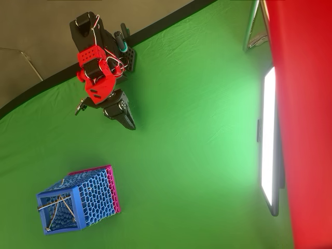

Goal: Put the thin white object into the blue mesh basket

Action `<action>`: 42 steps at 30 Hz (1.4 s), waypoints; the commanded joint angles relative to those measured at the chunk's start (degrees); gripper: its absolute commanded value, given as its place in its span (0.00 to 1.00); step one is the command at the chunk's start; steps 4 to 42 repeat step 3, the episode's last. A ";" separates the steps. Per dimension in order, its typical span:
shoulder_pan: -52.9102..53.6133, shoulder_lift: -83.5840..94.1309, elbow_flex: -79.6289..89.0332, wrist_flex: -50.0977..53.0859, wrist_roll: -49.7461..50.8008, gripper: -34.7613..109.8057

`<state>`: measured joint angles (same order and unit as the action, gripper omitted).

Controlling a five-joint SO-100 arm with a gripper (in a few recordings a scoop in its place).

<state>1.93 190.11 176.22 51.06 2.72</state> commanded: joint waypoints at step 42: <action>0.35 0.44 0.44 -0.97 0.70 0.25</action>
